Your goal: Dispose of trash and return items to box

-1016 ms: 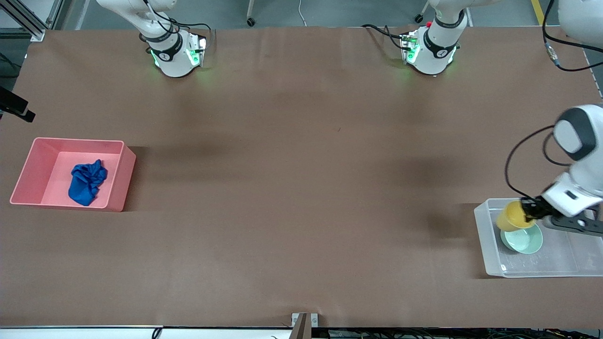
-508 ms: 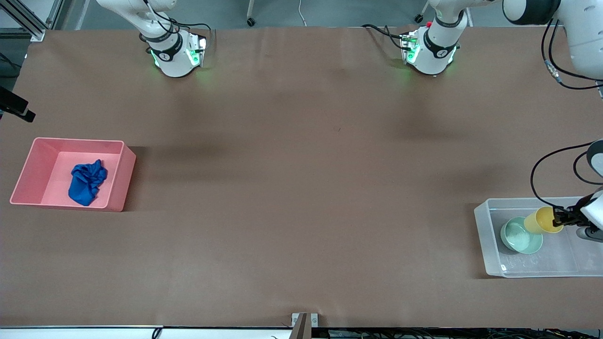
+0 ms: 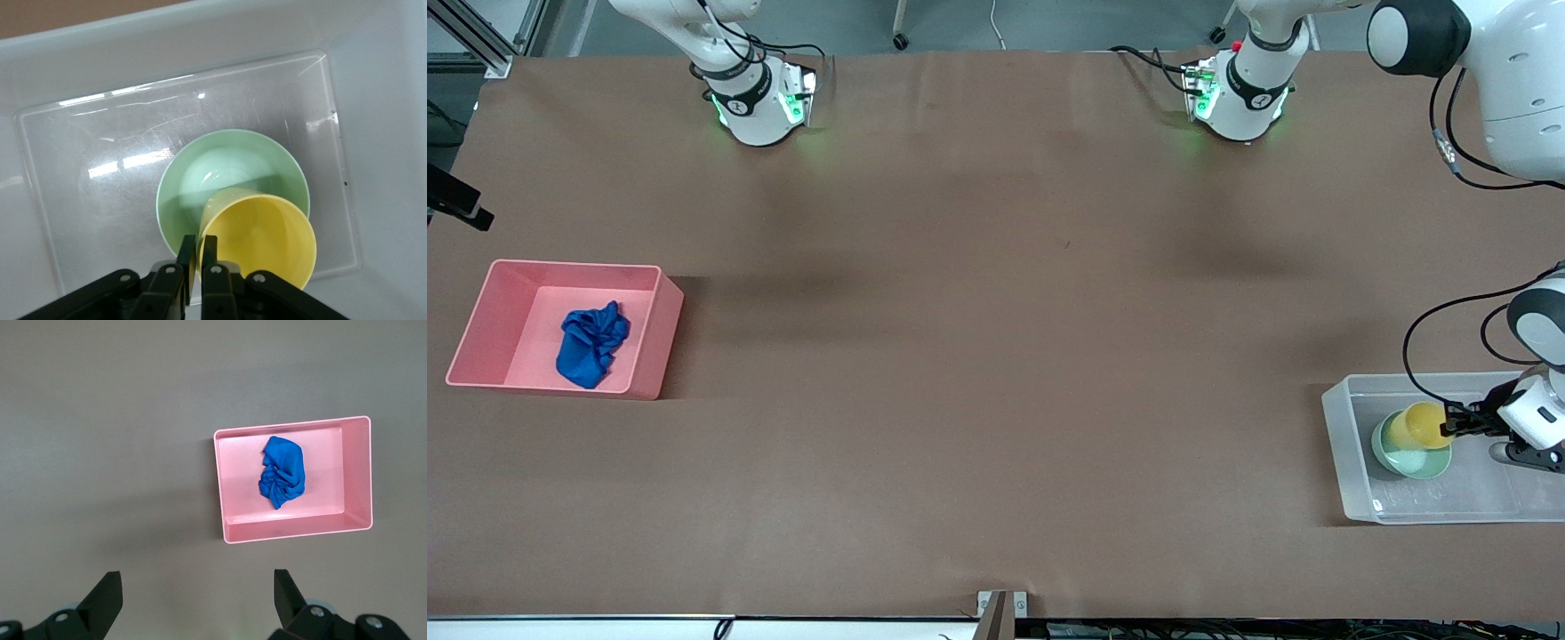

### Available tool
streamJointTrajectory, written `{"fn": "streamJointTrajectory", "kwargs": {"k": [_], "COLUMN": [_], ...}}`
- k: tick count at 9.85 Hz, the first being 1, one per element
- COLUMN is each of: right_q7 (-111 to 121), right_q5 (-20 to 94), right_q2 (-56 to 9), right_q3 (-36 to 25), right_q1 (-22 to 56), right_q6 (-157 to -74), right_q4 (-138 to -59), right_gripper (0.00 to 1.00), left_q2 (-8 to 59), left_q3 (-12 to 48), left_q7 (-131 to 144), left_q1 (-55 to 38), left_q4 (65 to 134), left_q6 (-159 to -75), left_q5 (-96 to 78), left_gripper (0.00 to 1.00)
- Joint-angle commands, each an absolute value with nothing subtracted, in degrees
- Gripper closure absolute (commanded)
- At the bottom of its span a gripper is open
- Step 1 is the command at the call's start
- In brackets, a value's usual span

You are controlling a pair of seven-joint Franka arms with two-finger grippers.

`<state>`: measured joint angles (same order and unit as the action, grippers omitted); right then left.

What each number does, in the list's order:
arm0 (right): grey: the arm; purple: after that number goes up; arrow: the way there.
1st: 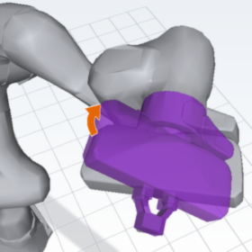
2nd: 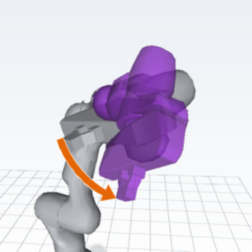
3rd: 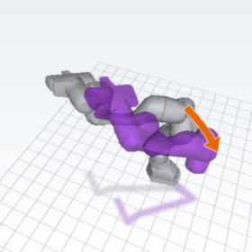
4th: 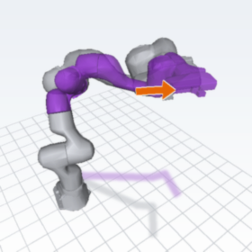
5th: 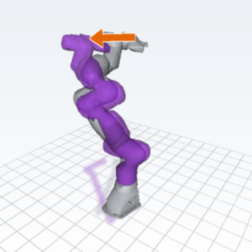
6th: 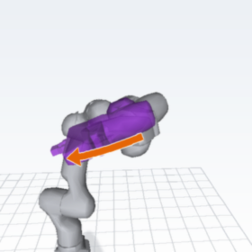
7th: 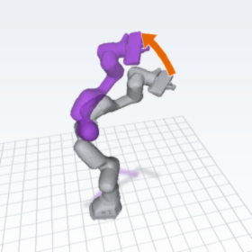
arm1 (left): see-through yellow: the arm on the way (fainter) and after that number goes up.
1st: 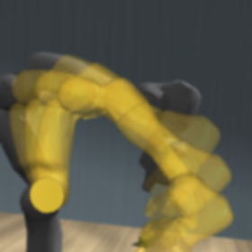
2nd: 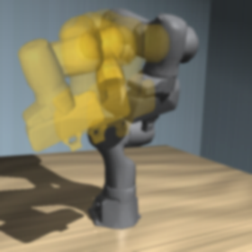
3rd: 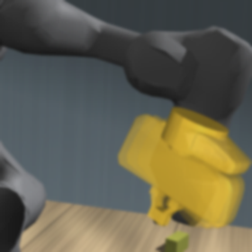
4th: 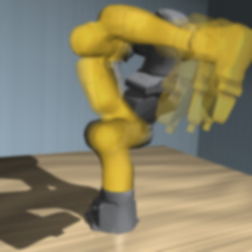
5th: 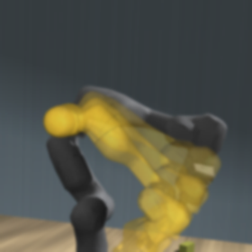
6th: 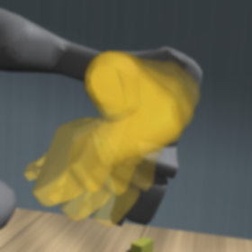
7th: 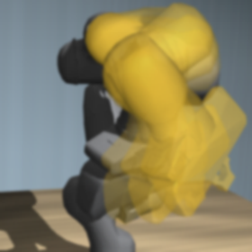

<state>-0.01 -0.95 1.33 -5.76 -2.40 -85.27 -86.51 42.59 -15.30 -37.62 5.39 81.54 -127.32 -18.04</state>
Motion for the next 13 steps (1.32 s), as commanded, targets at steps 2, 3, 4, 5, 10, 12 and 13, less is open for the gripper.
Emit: {"fn": "streamJointTrajectory", "kwargs": {"k": [2,3,4,5,10,12,13], "right_q7": [-0.26,-0.26,-0.26,-0.26,-0.26,-0.26,-0.26], "right_q5": [-0.79,-0.79,-0.88,-0.79,-0.79,-0.88,-0.79], "right_q2": [2.9,2.9,2.9,2.9,2.9,2.9,2.9], "right_q3": [-5.1,-5.1,-5.1,-5.1,-5.1,-5.1,-5.1], "right_q1": [-3.16,-3.16,-3.16,-3.16,-3.16,-3.25,-3.25], "right_q6": [-85.52,-85.52,-85.52,-85.52,-85.52,-85.52,-85.52], "right_q4": [-87.98,-87.98,-87.98,-87.98,-87.98,-87.98,-87.98], "right_gripper": [0.0,0.0,0.0,0.0,0.0,0.0,0.0], "left_q2": [36.69,32.82,28.0,21.95,-2.09,-1.5,-0.28], "left_q3": [-16.96,-17.22,-17.05,-15.4,-0.28,1.23,1.23], "left_q7": [-37.98,-36.75,-34.74,-27.32,-12.13,-11.95,-11.52], "left_q1": [3.17,0.73,-0.51,-2.7,-1.06,-1.05,-1.32], "left_q4": [81.56,82.0,84.7,88.99,102.68,92.25,87.93], "left_q6": [-123.18,-119.83,-118.93,-118.92,-108.69,-97.0,-93.38], "left_q5": [-18.9,-18.64,-15.76,-8.42,2.38,1.94,0.89], "left_gripper": [0.0,0.0,0.0,0.0,0.0,0.0,0.0]}}
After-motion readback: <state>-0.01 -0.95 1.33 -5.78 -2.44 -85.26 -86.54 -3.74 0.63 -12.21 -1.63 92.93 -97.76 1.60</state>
